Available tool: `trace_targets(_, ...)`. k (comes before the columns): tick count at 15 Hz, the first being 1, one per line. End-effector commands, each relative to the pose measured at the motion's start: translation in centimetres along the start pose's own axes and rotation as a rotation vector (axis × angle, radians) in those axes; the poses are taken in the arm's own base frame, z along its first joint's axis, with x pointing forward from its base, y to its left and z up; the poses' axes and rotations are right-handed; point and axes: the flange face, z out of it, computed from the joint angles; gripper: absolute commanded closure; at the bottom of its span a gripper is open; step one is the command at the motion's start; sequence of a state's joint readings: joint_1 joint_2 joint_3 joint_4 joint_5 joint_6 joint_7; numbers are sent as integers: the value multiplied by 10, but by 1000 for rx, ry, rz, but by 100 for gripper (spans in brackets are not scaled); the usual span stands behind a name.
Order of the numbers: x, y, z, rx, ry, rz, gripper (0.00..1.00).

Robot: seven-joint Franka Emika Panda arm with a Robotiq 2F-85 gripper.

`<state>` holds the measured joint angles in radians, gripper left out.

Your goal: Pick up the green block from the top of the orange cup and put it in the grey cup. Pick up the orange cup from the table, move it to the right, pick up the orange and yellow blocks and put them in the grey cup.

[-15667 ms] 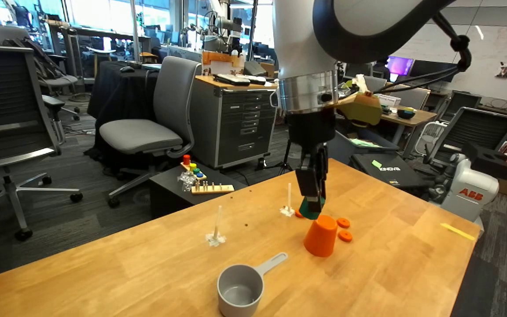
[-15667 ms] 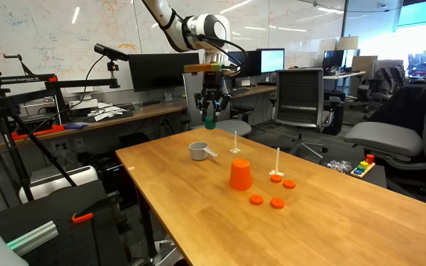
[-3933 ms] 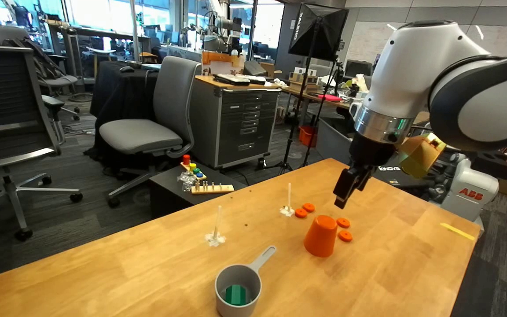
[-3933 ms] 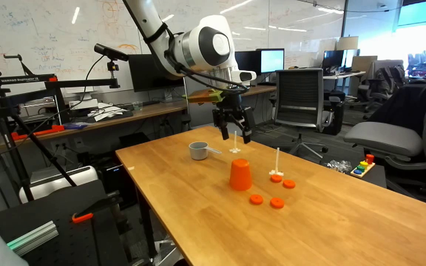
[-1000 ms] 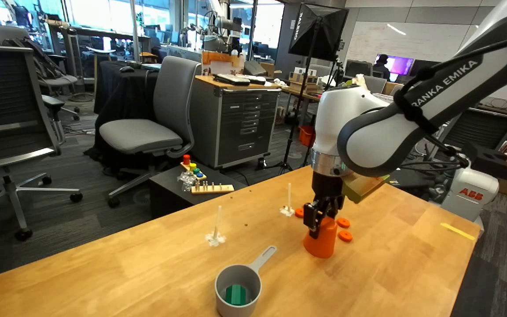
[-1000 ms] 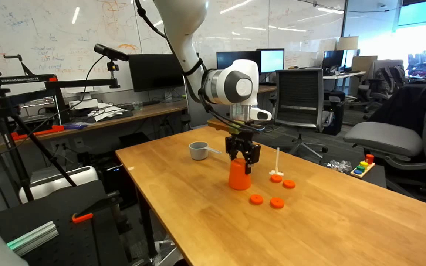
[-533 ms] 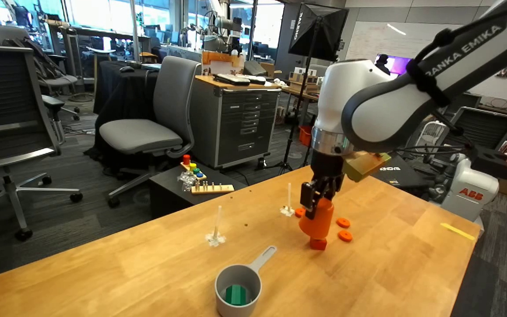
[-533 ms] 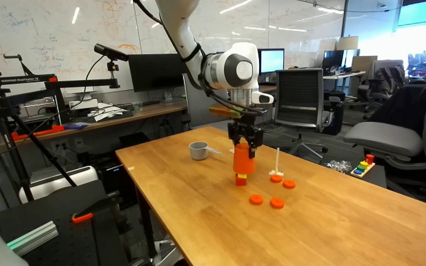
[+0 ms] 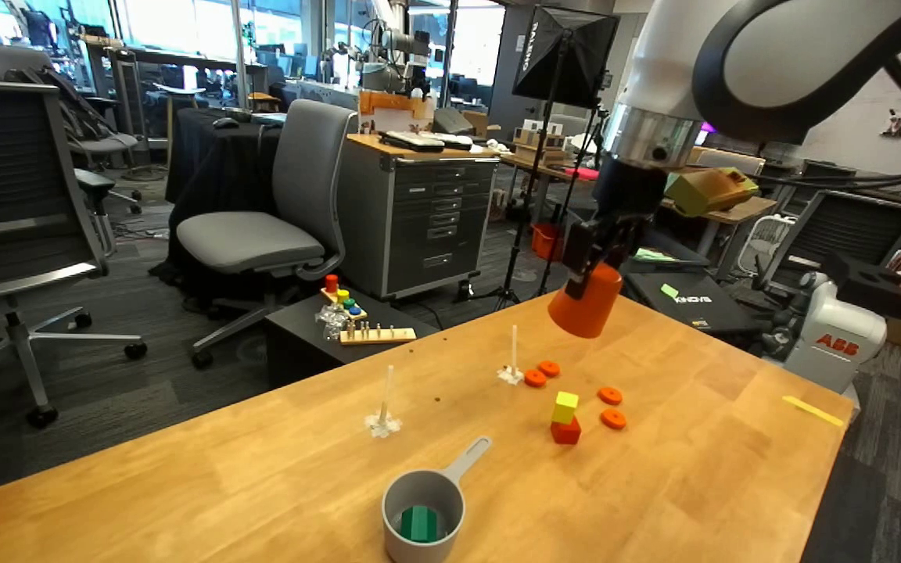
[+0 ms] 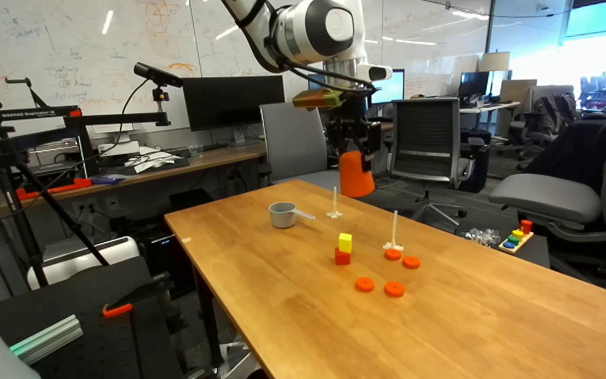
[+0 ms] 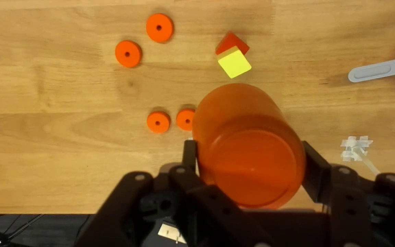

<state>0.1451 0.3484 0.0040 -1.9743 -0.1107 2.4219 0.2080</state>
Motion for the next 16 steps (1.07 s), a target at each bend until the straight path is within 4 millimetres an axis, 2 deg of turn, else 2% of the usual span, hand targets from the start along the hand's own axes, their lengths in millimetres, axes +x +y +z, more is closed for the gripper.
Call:
trace_targets(1,-27,26,-31,3,27,57,54)
trace_targets(4,-46,59,-37,-8,25,125,54)
trace_targets(6,-60,87,-34,-16,12,183,54)
trace_targets(8,-75,118,-24,-20,-13,244,54)
trace_targets(11,-95,154,0,-26,-59,317,54)
trace_targets(12,-102,163,13,-27,-81,336,54)
trace_targets(16,-113,178,62,-31,-128,362,54)
